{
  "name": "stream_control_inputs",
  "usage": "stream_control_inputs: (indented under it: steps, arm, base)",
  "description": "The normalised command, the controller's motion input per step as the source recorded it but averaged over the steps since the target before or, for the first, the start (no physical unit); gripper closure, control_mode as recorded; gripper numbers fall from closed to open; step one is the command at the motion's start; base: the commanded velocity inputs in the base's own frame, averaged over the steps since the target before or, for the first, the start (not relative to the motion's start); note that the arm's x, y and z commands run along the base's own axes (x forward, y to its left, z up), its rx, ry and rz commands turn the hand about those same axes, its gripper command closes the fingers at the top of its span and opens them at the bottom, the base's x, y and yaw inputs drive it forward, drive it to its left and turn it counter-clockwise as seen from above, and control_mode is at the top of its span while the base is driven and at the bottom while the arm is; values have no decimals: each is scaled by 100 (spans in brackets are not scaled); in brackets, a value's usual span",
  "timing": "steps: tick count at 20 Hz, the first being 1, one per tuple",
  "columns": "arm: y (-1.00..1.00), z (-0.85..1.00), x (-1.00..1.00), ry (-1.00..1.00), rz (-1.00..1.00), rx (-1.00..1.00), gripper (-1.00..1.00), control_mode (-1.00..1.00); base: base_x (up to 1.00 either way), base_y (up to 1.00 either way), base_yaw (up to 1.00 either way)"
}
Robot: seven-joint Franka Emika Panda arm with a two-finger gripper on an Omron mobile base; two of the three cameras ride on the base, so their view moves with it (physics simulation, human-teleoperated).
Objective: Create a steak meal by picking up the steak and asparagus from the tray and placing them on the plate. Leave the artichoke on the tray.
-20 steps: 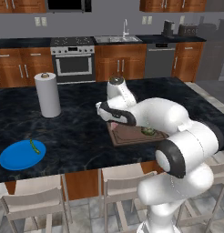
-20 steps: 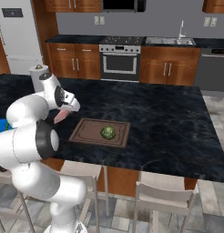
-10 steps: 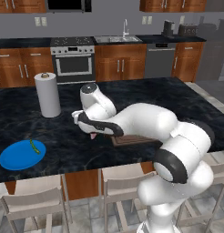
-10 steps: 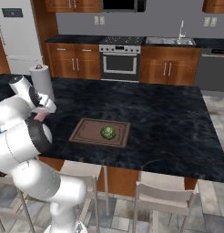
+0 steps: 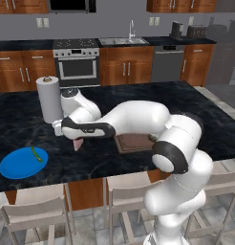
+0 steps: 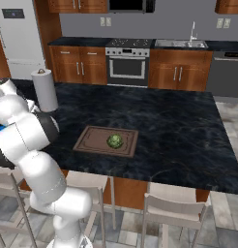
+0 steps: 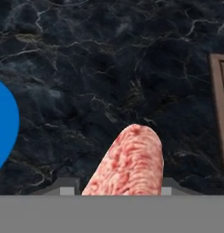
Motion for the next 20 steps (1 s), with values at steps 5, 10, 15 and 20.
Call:
stream_control_inputs:
  steps: [5,10,15,20]
  arm:
    - [77,-1,0,0,7,0,100,-100]
    - [69,-8,0,0,4,0,100,-100]
    - [66,-6,0,0,2,0,100,-100]
    - [66,-10,0,0,0,0,100,-100]
  base:
    - [0,0,0]
    - [0,0,0]
    - [0,0,0]
    - [0,0,0]
